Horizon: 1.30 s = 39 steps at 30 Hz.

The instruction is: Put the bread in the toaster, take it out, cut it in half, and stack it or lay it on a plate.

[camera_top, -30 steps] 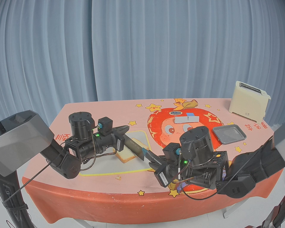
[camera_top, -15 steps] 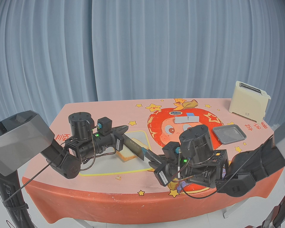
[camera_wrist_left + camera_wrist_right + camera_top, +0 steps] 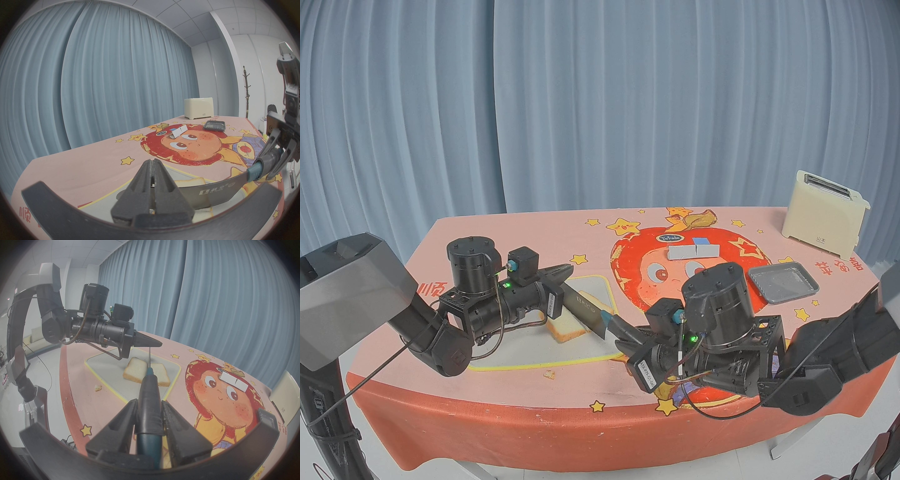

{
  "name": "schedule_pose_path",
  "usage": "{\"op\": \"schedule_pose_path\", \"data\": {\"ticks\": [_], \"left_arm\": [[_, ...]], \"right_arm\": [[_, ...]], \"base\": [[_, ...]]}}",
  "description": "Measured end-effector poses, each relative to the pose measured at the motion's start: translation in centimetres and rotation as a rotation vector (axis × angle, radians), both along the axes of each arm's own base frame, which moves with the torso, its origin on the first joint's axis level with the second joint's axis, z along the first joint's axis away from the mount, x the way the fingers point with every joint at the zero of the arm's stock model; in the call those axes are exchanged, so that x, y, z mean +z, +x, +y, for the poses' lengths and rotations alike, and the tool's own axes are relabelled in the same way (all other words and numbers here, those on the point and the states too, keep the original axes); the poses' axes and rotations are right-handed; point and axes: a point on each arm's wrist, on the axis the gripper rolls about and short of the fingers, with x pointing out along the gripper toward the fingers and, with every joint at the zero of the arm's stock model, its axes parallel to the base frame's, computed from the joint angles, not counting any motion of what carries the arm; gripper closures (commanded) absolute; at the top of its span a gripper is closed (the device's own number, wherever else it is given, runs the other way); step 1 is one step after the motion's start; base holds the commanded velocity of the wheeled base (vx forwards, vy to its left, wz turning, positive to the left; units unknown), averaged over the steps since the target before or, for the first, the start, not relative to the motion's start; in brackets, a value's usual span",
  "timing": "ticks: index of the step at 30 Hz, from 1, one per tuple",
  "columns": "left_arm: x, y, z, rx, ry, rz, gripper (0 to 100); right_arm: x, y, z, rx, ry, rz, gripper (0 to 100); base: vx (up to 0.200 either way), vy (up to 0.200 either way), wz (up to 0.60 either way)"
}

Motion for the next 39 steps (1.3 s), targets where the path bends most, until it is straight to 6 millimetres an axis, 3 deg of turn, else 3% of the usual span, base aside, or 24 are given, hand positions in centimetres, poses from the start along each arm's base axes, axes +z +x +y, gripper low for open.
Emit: {"op": "schedule_pose_path", "data": {"ticks": [7, 21, 39], "left_arm": [[0.8, 0.1, -0.1, -0.002, -0.007, -0.014, 100], [0.1, -0.4, 0.3, 0.005, 0.002, 0.005, 100], [0.7, -0.1, 0.3, 0.003, -0.005, -0.010, 100]], "right_arm": [[-0.7, -0.4, -0.4, 0.000, -0.018, 0.016, 100], [1.3, 0.6, 0.7, 0.004, 0.023, -0.026, 100], [0.1, 0.0, 0.2, 0.004, 0.009, -0.007, 100]], "base": [[0.000, 0.000, 0.00], [0.000, 0.000, 0.00], [0.000, 0.000, 0.00]]}}
